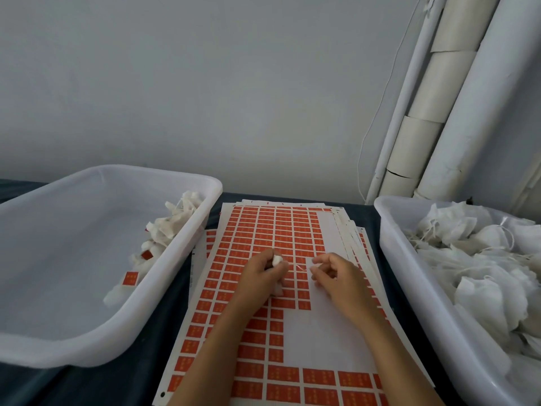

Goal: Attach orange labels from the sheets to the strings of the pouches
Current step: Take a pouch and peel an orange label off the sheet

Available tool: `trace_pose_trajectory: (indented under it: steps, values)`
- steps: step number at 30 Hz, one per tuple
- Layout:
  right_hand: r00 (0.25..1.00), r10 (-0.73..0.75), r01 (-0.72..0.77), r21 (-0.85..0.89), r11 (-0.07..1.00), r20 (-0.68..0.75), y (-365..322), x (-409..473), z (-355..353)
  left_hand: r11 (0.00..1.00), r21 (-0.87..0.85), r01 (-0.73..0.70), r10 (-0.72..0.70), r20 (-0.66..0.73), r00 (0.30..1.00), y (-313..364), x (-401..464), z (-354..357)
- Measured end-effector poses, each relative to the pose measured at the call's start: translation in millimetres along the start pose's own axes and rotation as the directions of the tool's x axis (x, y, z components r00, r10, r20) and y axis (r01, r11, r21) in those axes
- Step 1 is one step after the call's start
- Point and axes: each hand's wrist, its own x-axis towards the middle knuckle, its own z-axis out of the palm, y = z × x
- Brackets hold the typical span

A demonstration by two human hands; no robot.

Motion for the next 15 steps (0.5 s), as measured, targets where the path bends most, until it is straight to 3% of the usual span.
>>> trace_pose_trajectory:
  steps: [6,15]
  values:
    - [0.929,-0.175,0.279,-0.306,0.910,0.327,-2,-20,-9,0.998,-0.067,0.004,-0.004,0.009,1.000,-2,1,-2]
    - [0.834,-0.374,0.541,-0.472,0.695,0.405,1,-38,-17,0.996,-0.082,0.032,-0.031,0.011,0.999,-6,3,0]
